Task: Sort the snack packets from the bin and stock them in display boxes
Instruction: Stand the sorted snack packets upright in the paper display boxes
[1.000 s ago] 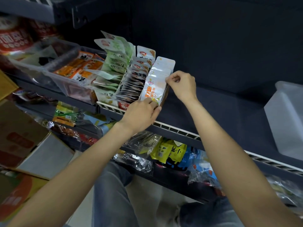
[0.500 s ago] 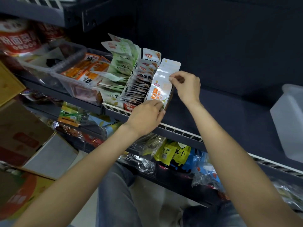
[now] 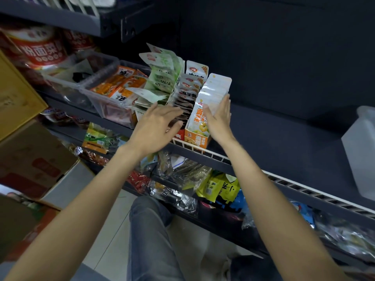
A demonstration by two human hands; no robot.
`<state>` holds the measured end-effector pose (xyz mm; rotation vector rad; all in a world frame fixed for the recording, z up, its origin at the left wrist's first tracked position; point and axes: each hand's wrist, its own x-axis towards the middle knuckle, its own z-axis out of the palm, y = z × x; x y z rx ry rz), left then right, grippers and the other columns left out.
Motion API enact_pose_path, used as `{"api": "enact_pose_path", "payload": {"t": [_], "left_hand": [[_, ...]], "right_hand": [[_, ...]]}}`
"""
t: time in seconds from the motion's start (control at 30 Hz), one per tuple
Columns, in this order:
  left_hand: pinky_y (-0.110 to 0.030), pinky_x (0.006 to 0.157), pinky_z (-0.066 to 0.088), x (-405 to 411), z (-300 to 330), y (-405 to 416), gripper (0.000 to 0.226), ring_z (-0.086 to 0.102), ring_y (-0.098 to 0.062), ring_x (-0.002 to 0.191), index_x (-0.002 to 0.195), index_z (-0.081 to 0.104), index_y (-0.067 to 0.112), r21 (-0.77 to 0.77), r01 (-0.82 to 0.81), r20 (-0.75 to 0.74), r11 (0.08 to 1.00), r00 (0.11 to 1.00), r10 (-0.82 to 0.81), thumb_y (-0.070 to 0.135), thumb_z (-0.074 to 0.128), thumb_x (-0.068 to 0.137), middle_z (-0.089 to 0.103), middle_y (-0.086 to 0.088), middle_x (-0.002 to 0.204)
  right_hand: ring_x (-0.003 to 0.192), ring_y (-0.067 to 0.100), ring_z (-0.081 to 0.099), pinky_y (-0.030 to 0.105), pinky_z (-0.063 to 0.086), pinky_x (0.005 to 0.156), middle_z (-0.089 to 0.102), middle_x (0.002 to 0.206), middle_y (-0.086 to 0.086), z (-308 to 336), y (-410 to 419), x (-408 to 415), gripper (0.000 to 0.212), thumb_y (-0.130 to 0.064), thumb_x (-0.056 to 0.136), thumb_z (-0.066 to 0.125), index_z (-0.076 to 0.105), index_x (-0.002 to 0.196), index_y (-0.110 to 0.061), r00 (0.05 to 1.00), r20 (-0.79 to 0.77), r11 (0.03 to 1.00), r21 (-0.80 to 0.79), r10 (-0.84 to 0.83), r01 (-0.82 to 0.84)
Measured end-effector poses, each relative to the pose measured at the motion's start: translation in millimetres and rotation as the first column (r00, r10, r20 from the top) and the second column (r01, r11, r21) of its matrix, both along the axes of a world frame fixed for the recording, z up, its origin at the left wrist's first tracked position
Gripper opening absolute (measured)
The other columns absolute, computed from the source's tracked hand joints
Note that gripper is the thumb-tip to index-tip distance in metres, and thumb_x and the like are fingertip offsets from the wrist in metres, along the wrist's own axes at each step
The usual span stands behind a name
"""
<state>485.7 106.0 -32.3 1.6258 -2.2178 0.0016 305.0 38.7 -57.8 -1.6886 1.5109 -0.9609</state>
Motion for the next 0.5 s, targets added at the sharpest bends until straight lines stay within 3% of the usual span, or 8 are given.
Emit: {"api": "enact_pose_path", "payload": {"t": [0.1,0.17,0.3,0.4,0.5], "left_hand": [[-0.032,0.108,0.03,9,-2,4,0.047,0.042,-0.02,0.132,0.138,0.049,0.016,0.052,0.013,-0.024,0.999,1.0,-0.012,0.041,0.041,0.099,0.048,-0.002,0.142],[-0.033,0.103,0.037,14,0,4,0.049,0.044,-0.019,0.13,0.139,0.047,0.018,0.059,0.025,-0.016,0.998,1.0,-0.024,0.044,0.045,0.097,0.047,-0.001,0.143],[-0.04,0.087,0.053,20,7,10,0.055,0.059,-0.022,0.111,0.128,0.058,0.017,-0.026,0.109,0.005,0.994,0.994,-0.109,0.055,0.041,0.091,0.063,-0.003,0.123],[-0.039,0.09,0.045,22,2,8,0.034,0.064,-0.027,0.096,0.112,0.066,0.014,-0.208,0.115,0.205,0.971,0.976,-0.072,0.026,0.068,0.08,0.07,-0.005,0.101],[-0.037,0.086,0.031,15,4,-3,0.03,0.064,-0.027,0.084,0.098,0.071,0.014,-0.266,0.103,0.32,0.958,0.947,-0.013,0.013,0.074,0.068,0.071,-0.004,0.087]], "right_hand": [[0.146,0.017,-0.012,0.04,-0.003,0.12,-0.009,0.16,0.006,8,2,-8,0.078,-0.038,0.099,0.041,-0.01,0.15,-0.008,0.995,0.075,0.996,-0.046,-0.068,0.071],[0.147,0.018,-0.005,0.035,0.001,0.12,0.0,0.16,0.006,17,4,-18,0.074,-0.032,0.098,0.046,0.0,0.152,-0.009,0.996,0.004,0.986,-0.141,-0.092,0.091],[0.133,0.019,0.033,0.034,0.027,0.112,0.045,0.141,0.003,39,4,-26,0.044,-0.015,0.092,0.053,0.047,0.136,-0.015,0.971,-0.237,0.921,-0.373,0.025,-0.115],[0.123,0.023,0.044,0.036,0.029,0.103,0.06,0.124,0.0,48,0,-12,0.028,-0.019,0.091,0.056,0.065,0.117,-0.017,0.84,-0.534,0.788,-0.473,0.1,-0.395],[0.123,0.029,0.043,0.04,0.029,0.1,0.059,0.126,0.005,63,-25,8,0.03,-0.025,0.091,0.055,0.065,0.117,-0.015,0.674,-0.739,0.713,-0.478,-0.011,-0.512]]}}
